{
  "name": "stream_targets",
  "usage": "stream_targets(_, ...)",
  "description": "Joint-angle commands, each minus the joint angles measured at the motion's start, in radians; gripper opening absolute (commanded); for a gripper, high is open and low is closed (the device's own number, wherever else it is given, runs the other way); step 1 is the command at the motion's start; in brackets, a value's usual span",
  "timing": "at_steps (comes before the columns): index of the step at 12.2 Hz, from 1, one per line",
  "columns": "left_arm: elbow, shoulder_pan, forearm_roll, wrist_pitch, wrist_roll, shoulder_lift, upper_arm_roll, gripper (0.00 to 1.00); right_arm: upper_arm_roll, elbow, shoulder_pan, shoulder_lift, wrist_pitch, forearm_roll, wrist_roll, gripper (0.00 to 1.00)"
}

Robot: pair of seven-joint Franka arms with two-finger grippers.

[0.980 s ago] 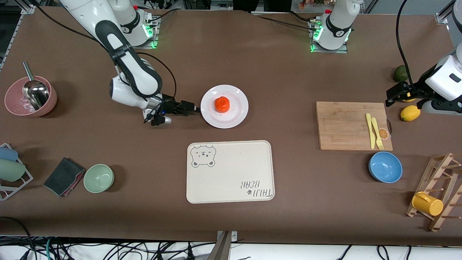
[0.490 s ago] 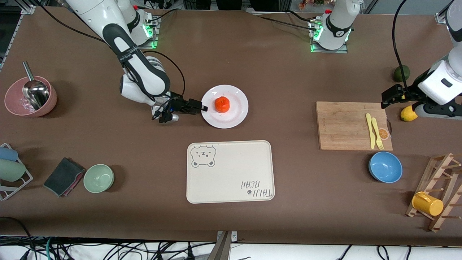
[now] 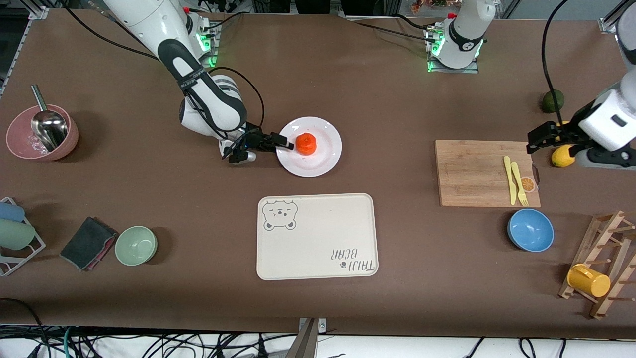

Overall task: Place orange and plate with both arms
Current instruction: 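Move the right gripper to the plate rim and grasp the rim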

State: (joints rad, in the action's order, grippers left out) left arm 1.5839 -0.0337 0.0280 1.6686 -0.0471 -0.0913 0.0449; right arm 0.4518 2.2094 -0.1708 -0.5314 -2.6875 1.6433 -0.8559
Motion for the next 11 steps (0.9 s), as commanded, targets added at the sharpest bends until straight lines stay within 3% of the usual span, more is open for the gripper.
stream_targets(1, -0.094, 0.021, 0.029, -0.096, 0.001, -0.002, -0.003, 1.00, 0.007, -0.016, 0.002, -0.015, -0.017, 0.036, -0.038, 0.61)
stream_targets(4, -0.145, 0.012, 0.029, -0.124, 0.000, -0.005, -0.005, 1.00, 0.007, -0.017, 0.002, -0.019, -0.011, 0.035, -0.040, 0.29)
stream_targets(7, -0.142, 0.011, 0.030, -0.125, 0.000, -0.008, -0.007, 1.00, 0.005, -0.030, 0.004, -0.022, -0.009, 0.035, -0.040, 0.19)
stream_targets(10, -0.137, 0.006, 0.029, -0.125, 0.000, -0.010, -0.007, 1.00, 0.005, -0.034, 0.004, -0.038, -0.009, 0.035, -0.040, 0.00)
stream_targets(11, -0.136, 0.006, 0.029, -0.127, 0.000, -0.010, -0.007, 1.00, 0.005, -0.036, 0.004, -0.041, -0.009, 0.035, -0.040, 0.00)
